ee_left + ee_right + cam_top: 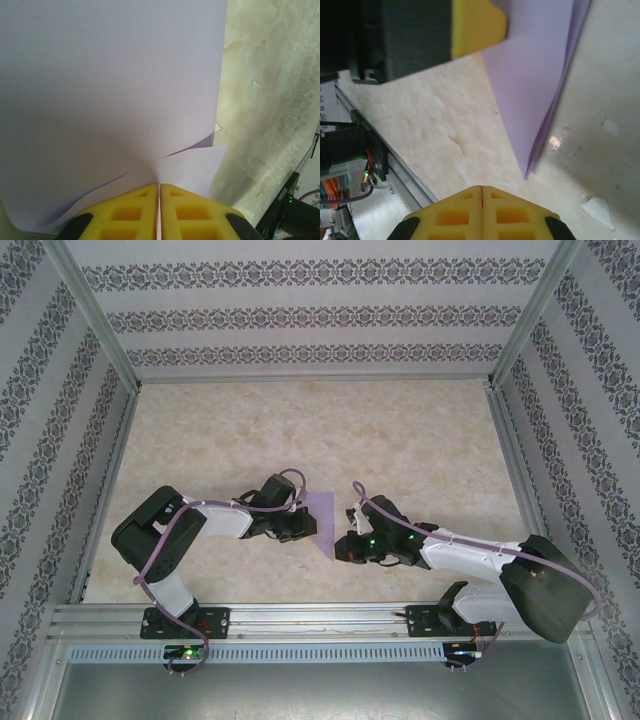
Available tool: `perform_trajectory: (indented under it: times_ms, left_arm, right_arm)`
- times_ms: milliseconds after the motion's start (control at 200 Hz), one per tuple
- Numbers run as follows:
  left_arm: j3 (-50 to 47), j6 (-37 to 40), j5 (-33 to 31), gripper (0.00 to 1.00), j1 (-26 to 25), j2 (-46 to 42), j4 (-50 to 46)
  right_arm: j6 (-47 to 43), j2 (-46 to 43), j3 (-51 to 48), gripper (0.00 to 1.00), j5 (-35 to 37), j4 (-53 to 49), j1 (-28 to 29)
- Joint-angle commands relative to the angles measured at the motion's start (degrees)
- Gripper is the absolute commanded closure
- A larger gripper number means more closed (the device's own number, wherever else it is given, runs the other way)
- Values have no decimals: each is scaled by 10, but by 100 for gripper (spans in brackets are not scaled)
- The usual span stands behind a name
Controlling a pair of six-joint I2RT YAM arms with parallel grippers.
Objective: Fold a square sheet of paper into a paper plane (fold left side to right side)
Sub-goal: Third fold the triangle at the center of the table.
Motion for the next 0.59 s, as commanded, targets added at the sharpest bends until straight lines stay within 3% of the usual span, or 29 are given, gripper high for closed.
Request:
perform_trajectory:
  times_ms: [0, 255, 590]
  left_arm:
    - [-23, -10, -67, 89, -21, 36, -22]
    - [-18, -11, -67, 89, -23, 38, -21]
    - [-9, -11, -68, 89, -23, 38, -29]
  right_arm:
    - [-14, 26, 27, 100, -6, 8, -1]
    - [-14, 120, 89, 100, 36, 24, 15]
    - [-9, 186, 89, 100, 53, 12, 15]
